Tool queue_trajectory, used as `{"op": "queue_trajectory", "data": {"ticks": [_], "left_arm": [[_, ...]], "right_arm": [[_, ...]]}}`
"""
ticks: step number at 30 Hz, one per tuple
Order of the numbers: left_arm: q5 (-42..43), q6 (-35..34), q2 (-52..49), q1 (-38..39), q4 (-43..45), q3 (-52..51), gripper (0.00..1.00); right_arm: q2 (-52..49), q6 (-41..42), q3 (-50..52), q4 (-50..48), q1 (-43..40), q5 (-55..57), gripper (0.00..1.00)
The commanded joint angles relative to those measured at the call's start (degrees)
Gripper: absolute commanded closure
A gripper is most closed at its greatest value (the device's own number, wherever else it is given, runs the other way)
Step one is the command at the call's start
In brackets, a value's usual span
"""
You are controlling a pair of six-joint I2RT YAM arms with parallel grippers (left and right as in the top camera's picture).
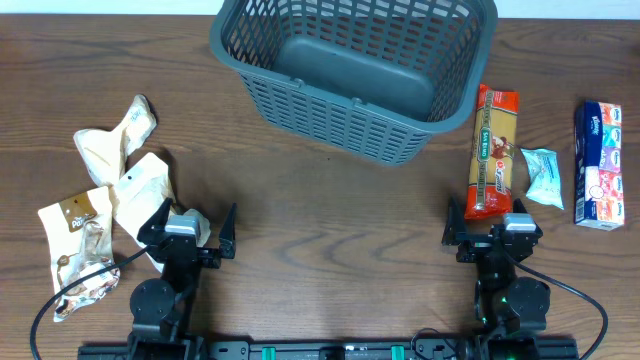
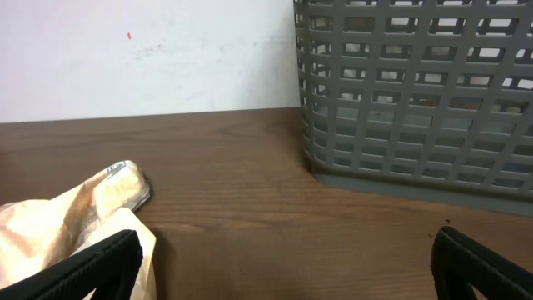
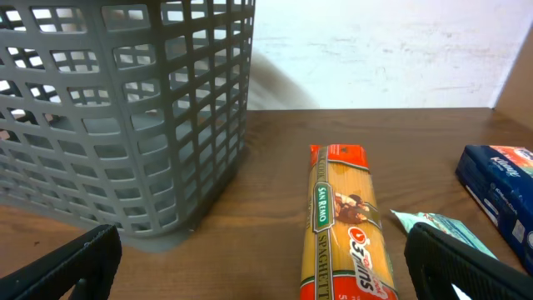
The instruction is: Pack container
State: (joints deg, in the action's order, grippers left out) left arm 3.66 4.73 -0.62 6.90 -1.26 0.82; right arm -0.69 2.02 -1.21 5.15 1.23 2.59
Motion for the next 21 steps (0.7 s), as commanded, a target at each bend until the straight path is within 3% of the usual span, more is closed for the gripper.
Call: {"op": "queue_trajectory", "data": {"ticks": [1, 18, 21], "left_arm": [[0.39, 0.55, 0.39, -0.17, -2.56, -0.59, 0.01], [0.39, -1.16, 0.39, -0.20, -2.51, -0.59, 0.01], [0.28, -5.38, 0.37, -0.17, -2.62, -0.04, 0.01]], "right_arm": [[0.39, 0.72, 0.37, -0.02, -0.55, 0.59, 0.01], [0.39, 0.79, 0.37, -0.15, -0.55, -0.81, 0.01], [0.39, 7.13, 0.24, -0.48, -0.55, -4.57, 0.01]]}}
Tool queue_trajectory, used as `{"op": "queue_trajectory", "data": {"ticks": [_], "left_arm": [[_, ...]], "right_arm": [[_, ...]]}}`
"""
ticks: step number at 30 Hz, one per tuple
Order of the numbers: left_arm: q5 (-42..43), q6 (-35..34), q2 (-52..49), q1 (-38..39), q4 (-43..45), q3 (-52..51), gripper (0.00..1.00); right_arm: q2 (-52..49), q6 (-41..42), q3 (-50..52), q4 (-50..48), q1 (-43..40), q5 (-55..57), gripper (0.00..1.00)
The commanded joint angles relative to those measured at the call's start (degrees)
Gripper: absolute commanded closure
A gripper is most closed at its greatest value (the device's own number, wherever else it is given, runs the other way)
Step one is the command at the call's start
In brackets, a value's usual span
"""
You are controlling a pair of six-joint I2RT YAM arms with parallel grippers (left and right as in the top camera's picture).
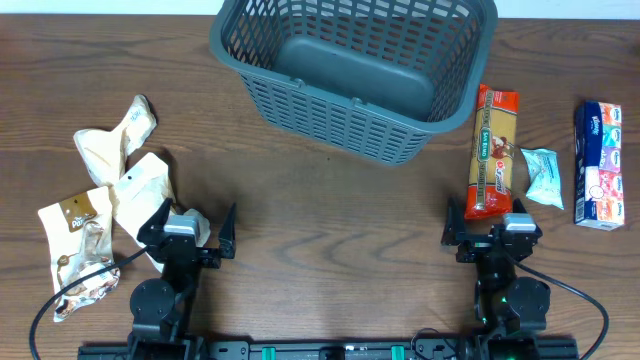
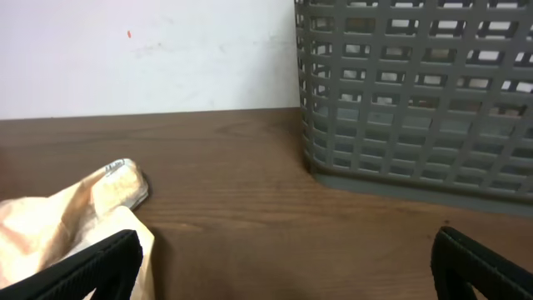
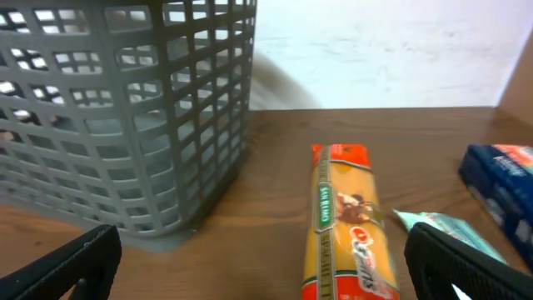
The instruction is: Pack container
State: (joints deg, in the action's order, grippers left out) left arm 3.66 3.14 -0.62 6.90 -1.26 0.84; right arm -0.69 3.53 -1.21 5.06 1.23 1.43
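A grey slatted basket [image 1: 360, 65] stands empty at the far middle of the table, also seen as the basket wall [image 2: 416, 92] and the basket wall [image 3: 125, 108]. A red and yellow spaghetti pack [image 1: 493, 152] lies right of it, just ahead of my right gripper [image 1: 494, 233], which is open and low over the wood; the spaghetti [image 3: 350, 225] reaches between its fingers [image 3: 75, 258]. My left gripper [image 1: 190, 232] is open too, with cream pouches [image 1: 130, 185] at its left finger; one cream pouch [image 2: 67, 221] shows there.
A pale green tissue packet [image 1: 545, 175] and a blue tissue box [image 1: 598, 165] lie at the right edge. More cream and brown snack pouches [image 1: 75, 250] are spread at the left. A cable loops near the front left corner.
The right wrist view has blurred and shifted slightly, so the right arm has begun to stir. The left gripper and all objects stand as before.
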Motion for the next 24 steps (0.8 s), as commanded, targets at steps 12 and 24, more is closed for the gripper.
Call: {"op": "queue_trajectory", "data": {"ticks": [12, 24], "left_arm": [[-1.70, -6.91, -22.25, -0.24, -8.02, 30.58, 0.01], [-1.49, -5.79, -60.63, -0.24, -45.46, 80.96, 0.02]], "right_arm": [[-9.53, 7.67, -19.69, 1.11, -1.92, -8.68, 0.01], [-46.73, -2.78, -62.55, 39.71, -2.43, -15.45, 0.01]]}}
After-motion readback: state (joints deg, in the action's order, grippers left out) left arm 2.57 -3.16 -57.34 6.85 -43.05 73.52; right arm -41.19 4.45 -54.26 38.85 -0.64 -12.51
